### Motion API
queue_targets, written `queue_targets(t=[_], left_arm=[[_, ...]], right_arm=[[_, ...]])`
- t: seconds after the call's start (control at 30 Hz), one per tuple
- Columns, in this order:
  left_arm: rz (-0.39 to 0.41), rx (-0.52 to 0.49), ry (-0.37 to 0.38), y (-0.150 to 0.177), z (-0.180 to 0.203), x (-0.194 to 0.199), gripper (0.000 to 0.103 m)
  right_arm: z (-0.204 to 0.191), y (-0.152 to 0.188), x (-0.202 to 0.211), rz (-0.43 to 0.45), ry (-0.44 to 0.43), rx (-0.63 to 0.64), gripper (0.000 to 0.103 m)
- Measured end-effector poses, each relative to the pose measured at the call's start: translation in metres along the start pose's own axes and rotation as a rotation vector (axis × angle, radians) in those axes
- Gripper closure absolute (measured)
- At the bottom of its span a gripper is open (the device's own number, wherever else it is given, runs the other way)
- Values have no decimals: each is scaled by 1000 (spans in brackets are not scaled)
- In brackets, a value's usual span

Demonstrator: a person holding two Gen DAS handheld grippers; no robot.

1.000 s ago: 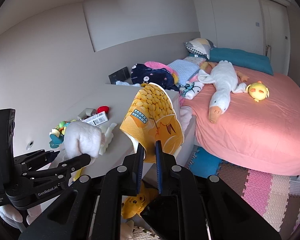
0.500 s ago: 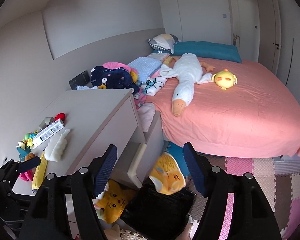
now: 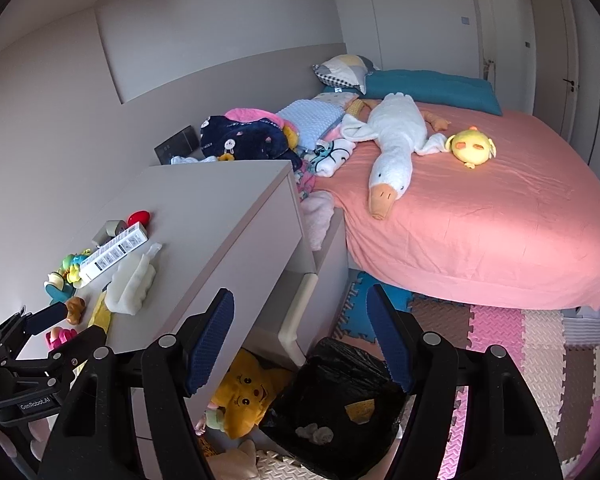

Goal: Collect trash
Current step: 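Move both open tools back over the desk, then grasp the pink toy figure with the left tool while the right tool grasps the yellow snack packet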

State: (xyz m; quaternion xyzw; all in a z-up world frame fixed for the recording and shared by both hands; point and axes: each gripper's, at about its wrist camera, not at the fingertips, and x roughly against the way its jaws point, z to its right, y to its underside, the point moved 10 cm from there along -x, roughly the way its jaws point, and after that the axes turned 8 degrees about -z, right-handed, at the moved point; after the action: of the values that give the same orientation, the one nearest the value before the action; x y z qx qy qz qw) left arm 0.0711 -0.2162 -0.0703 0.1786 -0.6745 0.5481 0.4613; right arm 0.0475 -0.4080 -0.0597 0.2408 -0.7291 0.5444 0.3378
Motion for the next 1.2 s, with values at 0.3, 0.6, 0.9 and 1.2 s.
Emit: queue_targets(t=[0.3,0.6,0.9,1.2], left_arm=[[3,57,-47,17,-49,11,13],[-9,138,-100,43,-103,17,13],[-55,169,-134,63,-129,-3,13],[-87,215,-116,67,-141,-20,23]], right_arm=[[-51,9,-13,-26,-62,61,33],[-102,20,-21,-40,-116,109,33],[-138,31,-30,-65,-155,147,33],[-159,43,-43,-105,-173,170,33]])
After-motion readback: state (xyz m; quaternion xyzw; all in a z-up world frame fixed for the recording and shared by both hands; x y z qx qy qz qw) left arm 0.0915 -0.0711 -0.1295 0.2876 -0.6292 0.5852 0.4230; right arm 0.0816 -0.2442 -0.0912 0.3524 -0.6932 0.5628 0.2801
